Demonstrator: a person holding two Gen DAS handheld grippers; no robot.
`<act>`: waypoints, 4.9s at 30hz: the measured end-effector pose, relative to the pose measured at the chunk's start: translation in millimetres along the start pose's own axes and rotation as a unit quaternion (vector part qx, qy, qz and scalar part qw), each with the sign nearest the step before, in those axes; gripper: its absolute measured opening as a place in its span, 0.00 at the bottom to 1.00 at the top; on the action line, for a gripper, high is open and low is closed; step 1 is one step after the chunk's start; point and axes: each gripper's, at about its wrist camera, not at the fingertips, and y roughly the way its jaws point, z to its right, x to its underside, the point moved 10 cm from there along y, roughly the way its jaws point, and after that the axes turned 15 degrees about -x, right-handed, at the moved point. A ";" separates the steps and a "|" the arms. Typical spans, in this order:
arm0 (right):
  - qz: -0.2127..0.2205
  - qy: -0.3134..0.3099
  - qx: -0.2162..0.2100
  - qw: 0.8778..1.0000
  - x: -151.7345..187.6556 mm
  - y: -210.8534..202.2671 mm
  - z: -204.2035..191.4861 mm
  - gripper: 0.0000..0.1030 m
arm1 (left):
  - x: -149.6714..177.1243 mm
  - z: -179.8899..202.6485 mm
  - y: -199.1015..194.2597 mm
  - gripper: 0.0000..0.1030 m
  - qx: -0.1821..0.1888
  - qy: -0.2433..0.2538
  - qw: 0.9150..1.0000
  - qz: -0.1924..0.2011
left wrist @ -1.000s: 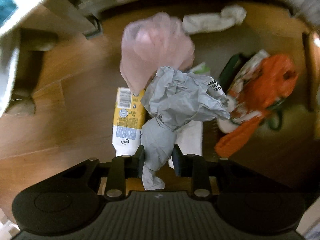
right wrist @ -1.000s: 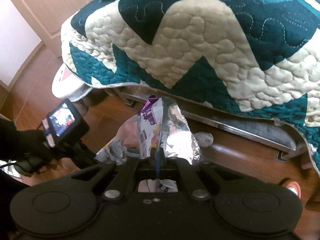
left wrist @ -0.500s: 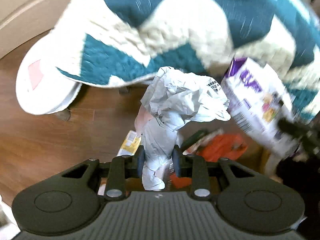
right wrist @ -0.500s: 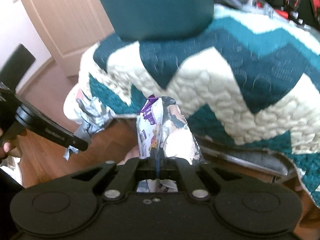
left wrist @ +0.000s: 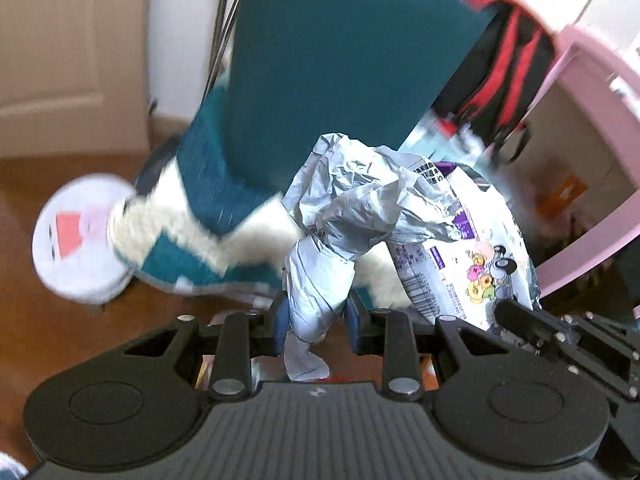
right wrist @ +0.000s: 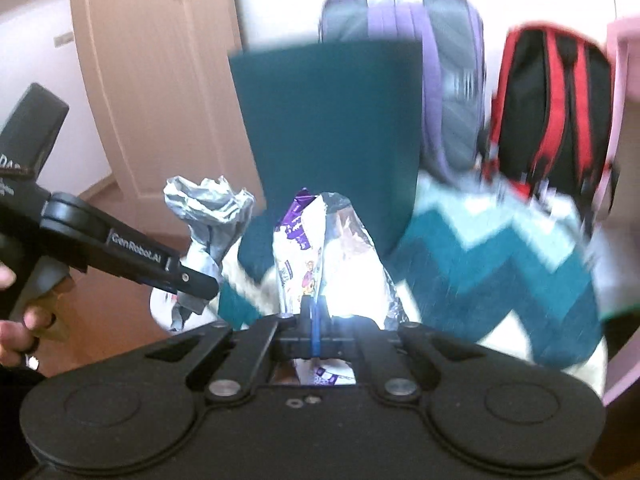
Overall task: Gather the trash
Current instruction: 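Carry both held items over the teal bin and open both tools, then withdraw both tools from the bin and lower them back to the pile, then grasp the pink mesh sponge with the left tool while right grasps the orange plastic bag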
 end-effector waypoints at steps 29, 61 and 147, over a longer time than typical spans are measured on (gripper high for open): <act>0.073 -0.025 0.056 0.995 -273.0 66.3 22.7 0.00 | -247.8 20.4 -14.2 0.28 -0.054 0.031 0.994 0.093; 0.024 0.026 0.030 0.999 -232.3 51.8 52.9 0.38 | -218.7 38.9 -9.0 0.61 -0.075 0.076 0.992 0.061; -0.359 0.440 0.043 0.822 393.5 249.5 149.9 0.48 | 198.4 -43.2 439.1 0.95 -0.156 0.086 0.942 -0.286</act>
